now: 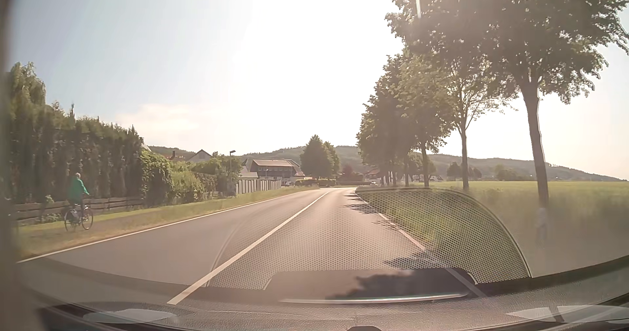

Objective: Follow the waypoints while adhering to traffic rules and regulations

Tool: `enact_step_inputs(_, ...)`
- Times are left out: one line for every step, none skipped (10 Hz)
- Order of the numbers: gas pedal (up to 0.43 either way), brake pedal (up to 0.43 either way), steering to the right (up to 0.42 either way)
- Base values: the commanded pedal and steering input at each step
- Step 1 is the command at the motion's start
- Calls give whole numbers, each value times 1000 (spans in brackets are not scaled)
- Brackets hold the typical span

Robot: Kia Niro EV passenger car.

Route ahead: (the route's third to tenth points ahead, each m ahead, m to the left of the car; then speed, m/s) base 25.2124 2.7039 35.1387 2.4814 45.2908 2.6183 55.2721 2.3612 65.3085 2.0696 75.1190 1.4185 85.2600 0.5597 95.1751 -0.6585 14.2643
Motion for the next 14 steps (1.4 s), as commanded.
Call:
enact_step_inputs(197,0,-2)
enact_step_inputs(197,0,0)
enact_step_inputs(209,0,0)
enact_step_inputs(209,0,1)
enact_step_inputs(209,0,1)
enact_step_inputs(209,0,2)
enact_step_inputs(220,0,2)
enact_step_inputs(220,0,3)
enact_step_inputs(220,0,3)
enact_step_inputs(220,0,3)
enact_step_inputs(220,0,3)
enact_step_inputs(220,0,4)
enact_step_inputs(220,0,4)
enact_step_inputs(220,0,4)
